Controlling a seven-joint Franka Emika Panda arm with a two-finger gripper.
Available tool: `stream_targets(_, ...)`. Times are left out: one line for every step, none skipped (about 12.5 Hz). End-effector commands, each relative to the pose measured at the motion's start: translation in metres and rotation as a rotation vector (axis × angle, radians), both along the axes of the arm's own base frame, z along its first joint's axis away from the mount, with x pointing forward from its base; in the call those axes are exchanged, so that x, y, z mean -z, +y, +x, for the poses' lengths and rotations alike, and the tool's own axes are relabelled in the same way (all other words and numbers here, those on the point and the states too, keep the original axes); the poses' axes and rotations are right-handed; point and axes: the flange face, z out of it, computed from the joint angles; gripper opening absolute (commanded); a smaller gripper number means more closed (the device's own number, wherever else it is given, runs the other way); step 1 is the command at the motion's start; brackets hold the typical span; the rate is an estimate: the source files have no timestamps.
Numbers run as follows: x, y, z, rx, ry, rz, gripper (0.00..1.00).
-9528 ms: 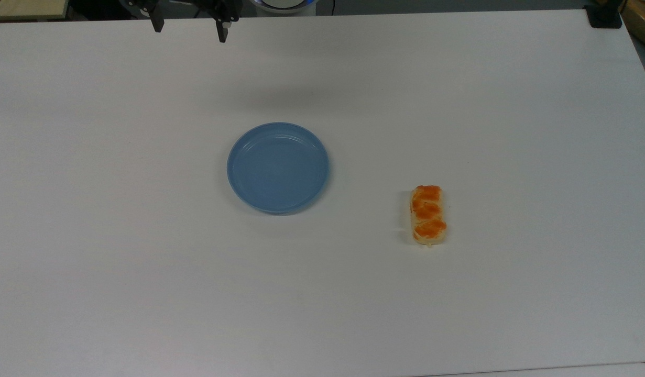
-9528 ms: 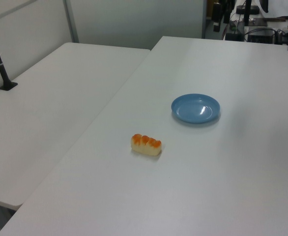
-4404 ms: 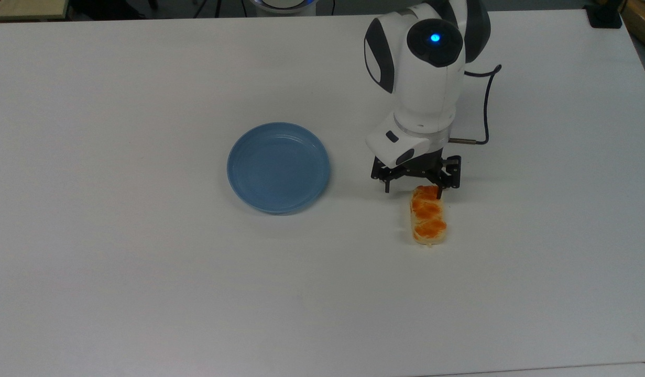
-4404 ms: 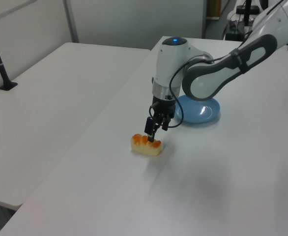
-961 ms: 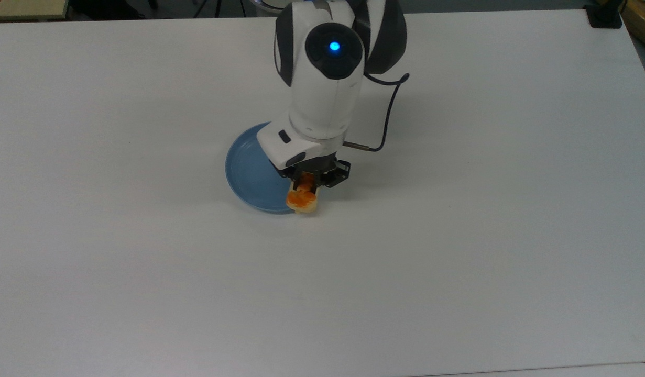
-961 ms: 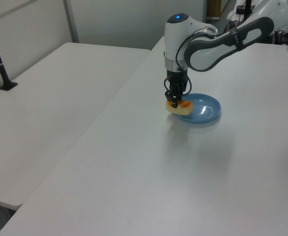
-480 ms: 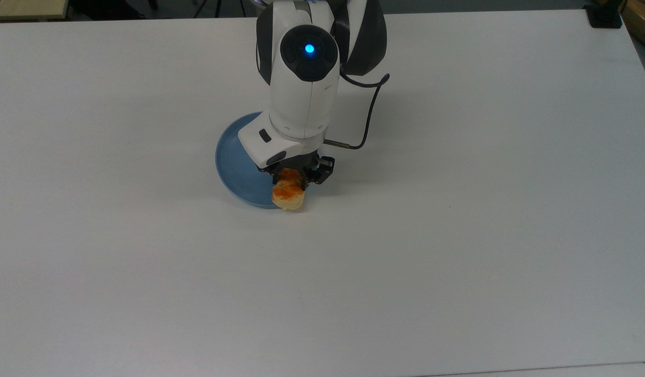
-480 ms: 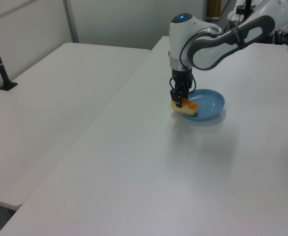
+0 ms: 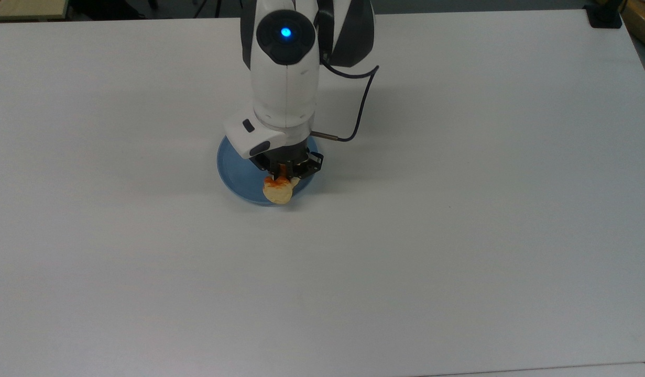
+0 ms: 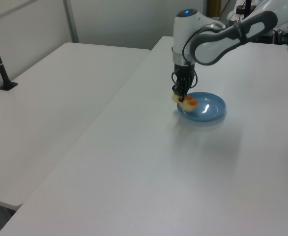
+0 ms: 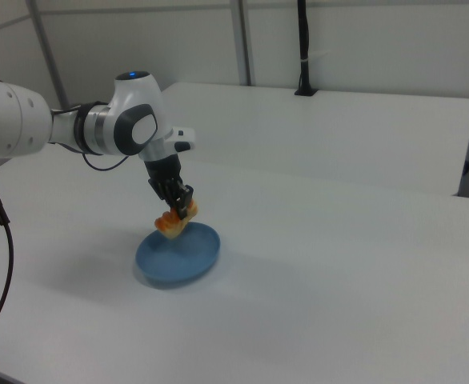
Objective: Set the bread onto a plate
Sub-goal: 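Lower the bread roll onto the plate and open the gripper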
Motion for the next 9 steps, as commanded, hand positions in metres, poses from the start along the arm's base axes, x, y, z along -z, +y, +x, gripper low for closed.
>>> stream_targets(-0.012,-0.012,-0.011,-0.006,-0.014,0.025,0.15)
stream_targets(-0.015,-0.015,-0.013,-0.007,-0.012,0.024,0.15)
stream_targets(-0.017,-0.018,-0.020,-0.051,0.018,0.022,0.15)
stream_targets(-0.017,-0.022,-0.026,-0.086,0.056,0.023,0.15)
stream_targets(-0.018,-0.028,-0.031,-0.099,0.080,0.026,0.15)
stream_targets(-0.019,-0.032,-0.036,-0.101,0.093,0.031,0.15)
stream_targets(-0.016,-0.034,-0.041,-0.109,0.104,0.034,0.15)
stream_targets(-0.008,-0.034,-0.045,-0.120,0.122,0.034,0.16)
stream_targets(0.006,-0.032,-0.050,-0.122,0.141,0.034,0.26)
